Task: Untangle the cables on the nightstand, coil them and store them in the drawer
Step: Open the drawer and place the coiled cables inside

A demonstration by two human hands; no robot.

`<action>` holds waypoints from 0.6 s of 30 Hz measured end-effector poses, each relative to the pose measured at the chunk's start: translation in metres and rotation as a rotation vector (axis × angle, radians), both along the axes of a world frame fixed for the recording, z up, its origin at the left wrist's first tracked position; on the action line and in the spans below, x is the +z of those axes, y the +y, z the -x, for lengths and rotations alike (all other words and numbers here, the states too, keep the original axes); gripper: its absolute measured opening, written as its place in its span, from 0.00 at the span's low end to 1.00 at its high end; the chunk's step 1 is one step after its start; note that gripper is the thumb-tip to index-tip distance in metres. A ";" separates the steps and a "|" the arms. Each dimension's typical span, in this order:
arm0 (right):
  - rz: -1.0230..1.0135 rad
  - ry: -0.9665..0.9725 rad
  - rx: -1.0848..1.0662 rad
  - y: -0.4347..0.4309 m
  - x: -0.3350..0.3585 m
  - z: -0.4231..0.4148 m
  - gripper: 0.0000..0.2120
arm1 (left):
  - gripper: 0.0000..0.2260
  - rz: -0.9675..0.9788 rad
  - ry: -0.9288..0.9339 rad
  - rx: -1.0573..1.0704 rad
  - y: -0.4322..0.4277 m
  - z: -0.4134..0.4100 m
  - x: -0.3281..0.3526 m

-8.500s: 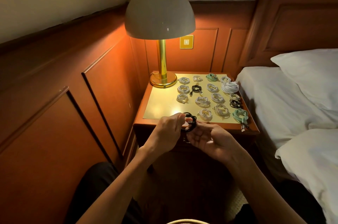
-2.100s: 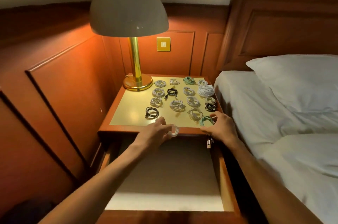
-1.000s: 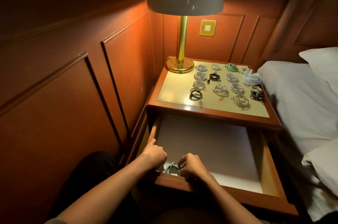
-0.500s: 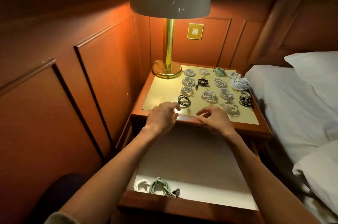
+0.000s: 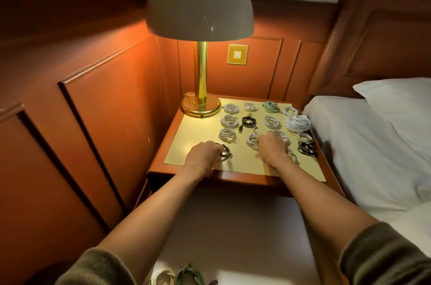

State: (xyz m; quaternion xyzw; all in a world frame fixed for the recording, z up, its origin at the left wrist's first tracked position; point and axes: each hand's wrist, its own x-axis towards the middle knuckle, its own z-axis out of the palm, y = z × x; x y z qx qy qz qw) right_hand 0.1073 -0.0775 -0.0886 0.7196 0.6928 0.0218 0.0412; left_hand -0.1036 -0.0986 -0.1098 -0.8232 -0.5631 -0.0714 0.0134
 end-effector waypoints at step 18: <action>0.060 0.199 0.437 -0.231 -0.060 -0.016 0.07 | 0.09 0.364 0.105 -0.511 -0.193 0.047 -0.050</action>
